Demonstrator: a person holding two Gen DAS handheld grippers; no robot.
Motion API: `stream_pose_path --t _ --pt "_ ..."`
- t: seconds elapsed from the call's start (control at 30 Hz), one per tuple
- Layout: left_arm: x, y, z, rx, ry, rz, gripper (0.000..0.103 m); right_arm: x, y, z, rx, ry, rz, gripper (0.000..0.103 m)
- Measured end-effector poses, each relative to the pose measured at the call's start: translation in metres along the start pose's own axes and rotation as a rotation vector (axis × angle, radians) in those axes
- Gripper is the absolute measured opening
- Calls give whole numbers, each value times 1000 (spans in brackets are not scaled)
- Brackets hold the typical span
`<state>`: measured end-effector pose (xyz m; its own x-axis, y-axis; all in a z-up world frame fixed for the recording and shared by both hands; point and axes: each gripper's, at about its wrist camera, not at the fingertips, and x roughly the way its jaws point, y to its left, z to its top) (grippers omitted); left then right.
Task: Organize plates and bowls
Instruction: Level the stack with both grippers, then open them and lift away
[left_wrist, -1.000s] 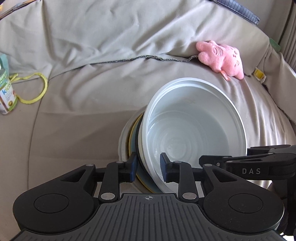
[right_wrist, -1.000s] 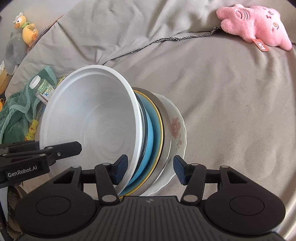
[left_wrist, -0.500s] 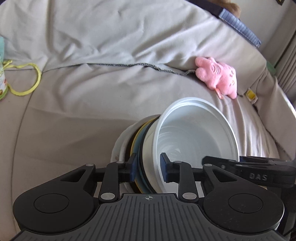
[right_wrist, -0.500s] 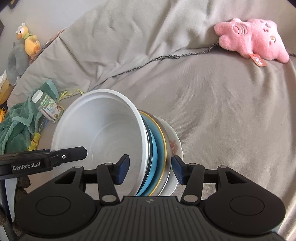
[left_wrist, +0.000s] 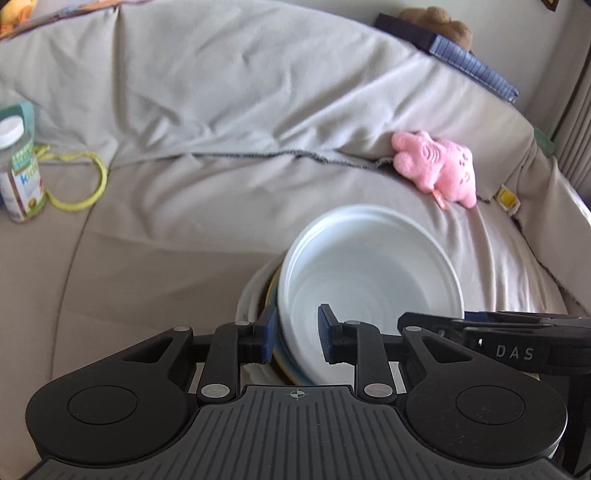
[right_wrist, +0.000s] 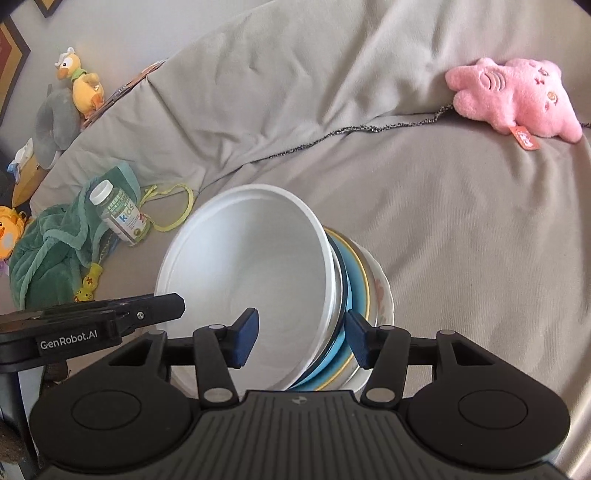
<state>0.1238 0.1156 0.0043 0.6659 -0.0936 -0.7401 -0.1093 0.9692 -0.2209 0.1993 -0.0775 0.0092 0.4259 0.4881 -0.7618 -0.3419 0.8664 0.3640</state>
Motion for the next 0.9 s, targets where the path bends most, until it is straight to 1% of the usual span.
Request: stream_pose_path --t 0.1,0.23,0.4,0.5,0.57,0.63,0.67,0.7,0.8,0.9 --pt "3 -2 8 0 -11 24 26 2 2 8 -19 -15 -31 52" --pt "8 -2 9 3 -8 30 26 0 -2 13 -6 -28 -40 52" --pt "10 1 8 4 -9 51 26 1 -8 14 -15 -49 -121 52" --pt "8 2 8 6 -26 60 26 1 -15 15 11 -57 -125 52" --pt "2 4 6 -1 -58 50 26 -4 -14 12 6 -78 -108 52" --pt "-7 3 2 3 -111 43 26 -12 -9 7 -15 -116 -96 54" --pt "-13 1 -2 9 -142 46 26 -16 -7 5 -24 -135 -89 55" --pt "-17 -1 -6 19 -172 50 26 -20 -4 1 -26 -153 -86 60" --pt "-32 -10 -27 47 -242 39 26 -36 2 -11 -49 -211 -87 64" --pt "-53 -16 -58 18 -291 0 26 -57 13 -30 -100 -277 -120 70"
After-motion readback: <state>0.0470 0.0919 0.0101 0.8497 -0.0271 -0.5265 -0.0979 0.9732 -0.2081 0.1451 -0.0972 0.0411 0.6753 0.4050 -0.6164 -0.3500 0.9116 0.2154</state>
